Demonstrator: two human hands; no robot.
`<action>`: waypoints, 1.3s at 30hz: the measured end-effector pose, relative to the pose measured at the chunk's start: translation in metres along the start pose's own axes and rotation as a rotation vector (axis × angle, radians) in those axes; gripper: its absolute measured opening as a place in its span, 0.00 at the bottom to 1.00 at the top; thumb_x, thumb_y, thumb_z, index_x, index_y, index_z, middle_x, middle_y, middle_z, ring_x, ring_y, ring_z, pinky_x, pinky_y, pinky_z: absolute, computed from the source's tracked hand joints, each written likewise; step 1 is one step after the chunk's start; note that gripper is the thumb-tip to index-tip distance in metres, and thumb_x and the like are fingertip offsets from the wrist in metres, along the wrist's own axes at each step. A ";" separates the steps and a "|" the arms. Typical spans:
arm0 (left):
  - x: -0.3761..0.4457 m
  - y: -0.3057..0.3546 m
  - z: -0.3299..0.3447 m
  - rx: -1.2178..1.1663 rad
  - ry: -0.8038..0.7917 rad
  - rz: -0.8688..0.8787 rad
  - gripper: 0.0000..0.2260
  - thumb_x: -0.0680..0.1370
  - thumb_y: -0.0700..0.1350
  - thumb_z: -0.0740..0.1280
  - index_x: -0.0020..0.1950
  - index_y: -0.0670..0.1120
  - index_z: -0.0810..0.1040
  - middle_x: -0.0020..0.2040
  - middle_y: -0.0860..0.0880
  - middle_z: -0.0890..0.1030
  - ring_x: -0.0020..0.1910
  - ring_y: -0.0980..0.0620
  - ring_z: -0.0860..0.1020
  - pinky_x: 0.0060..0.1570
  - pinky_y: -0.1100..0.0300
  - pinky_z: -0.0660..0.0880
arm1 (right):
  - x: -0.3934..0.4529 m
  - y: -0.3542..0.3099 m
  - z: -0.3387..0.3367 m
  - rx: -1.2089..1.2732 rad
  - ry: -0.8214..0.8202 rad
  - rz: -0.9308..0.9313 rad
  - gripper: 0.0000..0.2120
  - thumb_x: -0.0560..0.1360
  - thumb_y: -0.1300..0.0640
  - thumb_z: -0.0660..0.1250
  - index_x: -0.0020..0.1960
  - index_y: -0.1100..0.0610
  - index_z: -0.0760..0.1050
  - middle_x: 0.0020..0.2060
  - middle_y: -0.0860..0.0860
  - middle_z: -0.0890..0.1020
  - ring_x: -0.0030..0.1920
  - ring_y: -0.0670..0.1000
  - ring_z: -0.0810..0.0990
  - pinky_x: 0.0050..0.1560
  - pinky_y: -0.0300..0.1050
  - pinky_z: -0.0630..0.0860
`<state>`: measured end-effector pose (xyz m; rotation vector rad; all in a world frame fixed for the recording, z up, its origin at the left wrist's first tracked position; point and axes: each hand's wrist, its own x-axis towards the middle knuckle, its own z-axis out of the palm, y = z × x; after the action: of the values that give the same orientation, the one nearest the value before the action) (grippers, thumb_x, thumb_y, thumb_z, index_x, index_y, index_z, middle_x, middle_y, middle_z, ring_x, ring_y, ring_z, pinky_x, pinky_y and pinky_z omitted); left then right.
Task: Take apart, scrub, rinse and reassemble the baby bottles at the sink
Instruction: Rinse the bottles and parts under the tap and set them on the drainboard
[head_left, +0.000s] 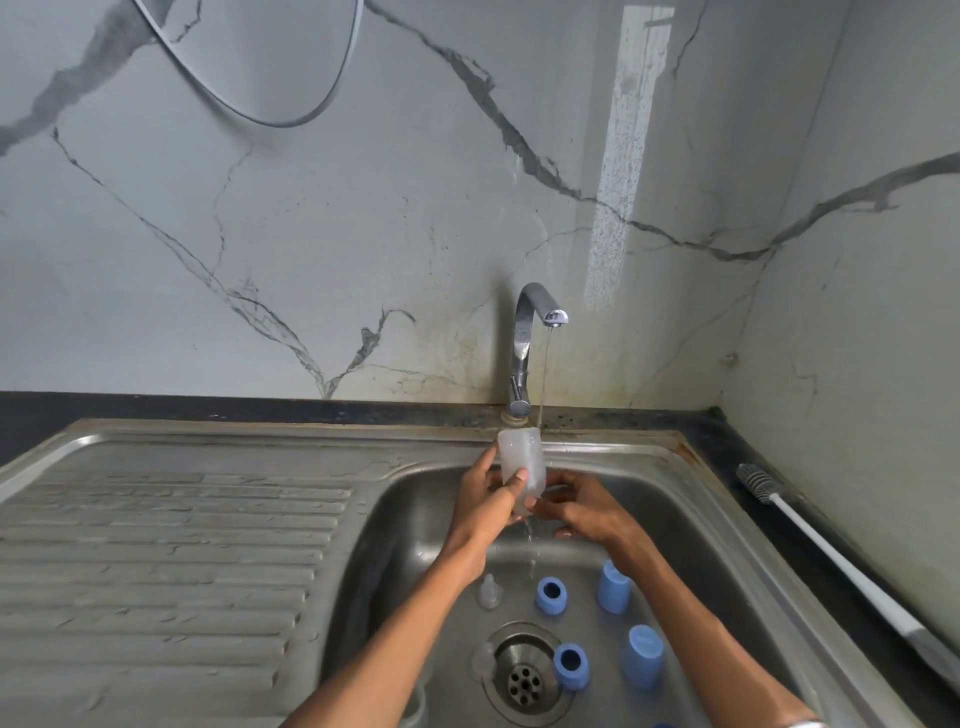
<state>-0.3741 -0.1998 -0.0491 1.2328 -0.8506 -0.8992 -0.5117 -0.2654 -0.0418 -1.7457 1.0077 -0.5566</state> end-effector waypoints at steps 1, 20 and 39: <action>0.001 -0.002 -0.001 0.046 0.013 0.030 0.24 0.79 0.40 0.70 0.71 0.57 0.70 0.54 0.51 0.84 0.49 0.56 0.84 0.53 0.48 0.82 | -0.001 -0.001 0.000 -0.025 -0.008 -0.007 0.18 0.73 0.52 0.75 0.60 0.50 0.75 0.54 0.50 0.82 0.55 0.49 0.81 0.53 0.48 0.82; 0.003 0.005 -0.003 -0.330 0.135 -0.172 0.10 0.79 0.37 0.70 0.59 0.38 0.78 0.56 0.36 0.82 0.57 0.41 0.82 0.56 0.50 0.81 | 0.000 0.001 -0.005 0.553 0.190 -0.095 0.29 0.66 0.47 0.77 0.62 0.58 0.75 0.58 0.57 0.81 0.58 0.56 0.82 0.58 0.52 0.81; -0.006 0.007 -0.001 0.014 -0.054 0.004 0.23 0.79 0.36 0.68 0.70 0.54 0.75 0.53 0.54 0.85 0.53 0.56 0.83 0.59 0.51 0.79 | 0.004 0.009 0.000 0.085 0.128 -0.076 0.33 0.64 0.55 0.82 0.64 0.49 0.71 0.58 0.51 0.80 0.57 0.51 0.81 0.58 0.51 0.81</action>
<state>-0.3751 -0.1934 -0.0421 1.2236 -0.9033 -0.9282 -0.5127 -0.2704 -0.0503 -1.6950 0.9947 -0.7572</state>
